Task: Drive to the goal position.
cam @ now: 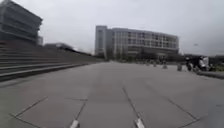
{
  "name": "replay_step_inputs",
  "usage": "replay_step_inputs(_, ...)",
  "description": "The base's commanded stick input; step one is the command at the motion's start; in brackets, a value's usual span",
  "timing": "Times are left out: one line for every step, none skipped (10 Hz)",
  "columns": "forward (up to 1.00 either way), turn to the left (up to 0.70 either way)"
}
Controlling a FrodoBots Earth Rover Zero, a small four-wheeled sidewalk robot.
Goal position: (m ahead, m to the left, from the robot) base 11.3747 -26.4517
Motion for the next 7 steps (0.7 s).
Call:
replay_step_inputs(1.00,0.00)
replay_step_inputs(1.00,0.00)
replay_step_inputs(1.00,0.00)
replay_step_inputs(1.00,0.00)
replay_step_inputs(1.00,0.00)
replay_step_inputs(1.00,-0.24)
replay_step_inputs(1.00,-0.40)
